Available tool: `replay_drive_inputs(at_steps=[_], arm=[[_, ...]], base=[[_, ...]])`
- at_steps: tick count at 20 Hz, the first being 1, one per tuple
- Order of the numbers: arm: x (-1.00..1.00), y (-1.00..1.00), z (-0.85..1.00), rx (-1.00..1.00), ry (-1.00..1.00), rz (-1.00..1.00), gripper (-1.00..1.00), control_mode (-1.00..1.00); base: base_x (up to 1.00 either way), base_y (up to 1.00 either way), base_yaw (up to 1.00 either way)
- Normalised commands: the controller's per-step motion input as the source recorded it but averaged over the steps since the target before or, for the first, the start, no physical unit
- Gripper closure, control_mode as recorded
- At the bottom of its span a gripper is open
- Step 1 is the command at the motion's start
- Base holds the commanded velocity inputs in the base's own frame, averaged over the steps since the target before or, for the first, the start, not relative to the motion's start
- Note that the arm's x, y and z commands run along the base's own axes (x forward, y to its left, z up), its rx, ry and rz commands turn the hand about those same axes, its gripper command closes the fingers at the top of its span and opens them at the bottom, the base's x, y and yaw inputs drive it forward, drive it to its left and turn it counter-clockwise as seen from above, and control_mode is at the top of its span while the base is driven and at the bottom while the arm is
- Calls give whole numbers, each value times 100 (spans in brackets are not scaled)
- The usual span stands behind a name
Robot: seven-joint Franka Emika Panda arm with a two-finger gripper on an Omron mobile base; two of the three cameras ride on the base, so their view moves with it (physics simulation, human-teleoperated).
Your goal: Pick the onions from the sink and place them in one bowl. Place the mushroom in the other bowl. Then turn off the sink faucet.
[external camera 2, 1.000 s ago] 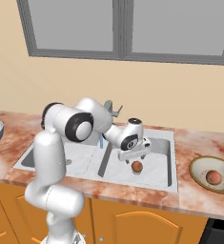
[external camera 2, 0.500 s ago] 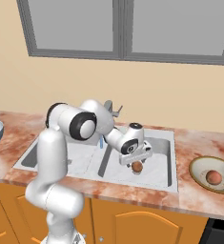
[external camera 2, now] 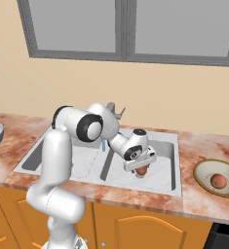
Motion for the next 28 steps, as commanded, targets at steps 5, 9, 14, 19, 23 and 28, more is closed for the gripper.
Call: replay_drive_inputs(at_steps=[5, 9, 14, 19, 23, 28], arm=[[16, 0, -35, 0, 0, 6, 100, -100], [8, 0, -33, 0, 0, 6, 100, -100], [0, 0, -11, 1, -1, 6, 100, -100], [-33, 0, 57, 0, -8, 1, 100, -100], [-38, 0, 70, 0, -7, -1, 100, -100], [-28, 0, 78, 1, -4, -10, 100, -100]], base=[[0, 0, 0], [0, 0, 0], [0, 0, 0], [0, 0, 0], [0, 0, 0], [0, 0, 0]])
